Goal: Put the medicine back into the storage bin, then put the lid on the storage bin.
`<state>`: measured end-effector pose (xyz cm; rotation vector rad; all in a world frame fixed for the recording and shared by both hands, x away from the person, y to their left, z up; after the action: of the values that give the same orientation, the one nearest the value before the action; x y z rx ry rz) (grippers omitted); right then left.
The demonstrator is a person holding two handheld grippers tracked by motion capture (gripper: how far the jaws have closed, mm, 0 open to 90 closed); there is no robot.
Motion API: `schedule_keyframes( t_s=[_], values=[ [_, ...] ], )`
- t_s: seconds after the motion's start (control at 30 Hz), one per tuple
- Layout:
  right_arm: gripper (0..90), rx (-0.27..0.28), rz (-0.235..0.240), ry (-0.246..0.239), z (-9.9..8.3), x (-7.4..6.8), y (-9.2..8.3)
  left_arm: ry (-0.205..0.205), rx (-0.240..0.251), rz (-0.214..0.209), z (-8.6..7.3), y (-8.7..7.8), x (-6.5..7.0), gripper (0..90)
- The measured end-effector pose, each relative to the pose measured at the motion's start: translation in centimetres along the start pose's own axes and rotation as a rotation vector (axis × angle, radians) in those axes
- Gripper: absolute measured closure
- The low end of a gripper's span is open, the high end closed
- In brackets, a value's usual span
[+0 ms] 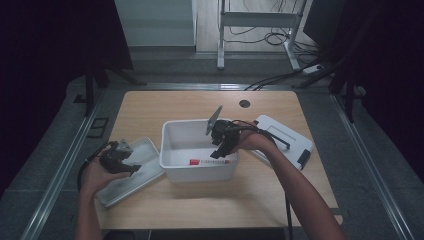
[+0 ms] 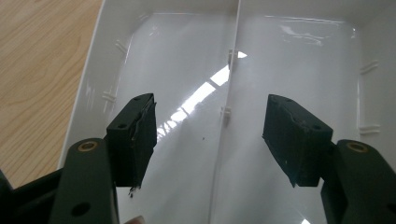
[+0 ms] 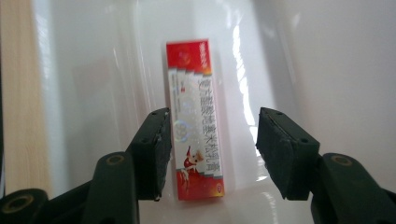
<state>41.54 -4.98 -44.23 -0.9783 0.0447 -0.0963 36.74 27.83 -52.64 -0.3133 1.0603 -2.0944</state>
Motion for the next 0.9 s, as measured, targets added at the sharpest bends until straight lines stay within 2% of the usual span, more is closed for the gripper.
schedule_keyframes(
  t_s=[0.1, 0.27, 0.33, 0.47, 0.57, 0.73, 0.9],
  values=[
    [42.3, 0.058, -0.027, 0.017, 0.3, -0.1, -1.2, -0.004, -0.005, 0.006, 0.0, -0.1, -0.2, 35.0],
    [40.0, 0.116, -0.071, 0.050, 0.1, -0.1, -2.8, -0.011, -0.017, 0.011, -0.1, -0.4, -0.3, 35.4],
    [39.2, 0.133, -0.089, 0.061, 0.0, -0.1, -3.3, -0.012, -0.028, 0.002, -0.3, -0.3, -0.3, 35.6],
    [36.8, 0.208, -0.129, 0.088, 0.1, -0.4, -4.5, -0.002, -0.072, -0.007, -0.7, -0.3, -0.5, 36.1],
    [34.7, 0.286, -0.173, 0.107, 0.1, -1.0, -5.6, -0.010, -0.076, -0.022, -0.7, -0.6, -0.7, 36.0],
    [33.1, 0.340, -0.198, 0.134, -0.7, -1.7, -6.4, -0.019, -0.064, -0.060, -0.5, -1.1, -0.7, 37.6],
    [33.1, 0.381, -0.210, 0.169, -2.1, -2.2, -7.1, -0.013, -0.089, -0.095, -0.5, -1.1, -0.8, 40.0]
  ],
)
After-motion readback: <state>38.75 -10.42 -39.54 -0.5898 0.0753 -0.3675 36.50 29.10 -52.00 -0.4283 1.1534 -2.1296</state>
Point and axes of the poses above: each handheld gripper's, and its own axes: y roughly forward along the jaws, z roughly out of its top, x roughly to its right, the point moved 6 cm from there along y, roughly forward along the jaws, and after that the axes turned 9 degrees about x, right-handed, at the moved point
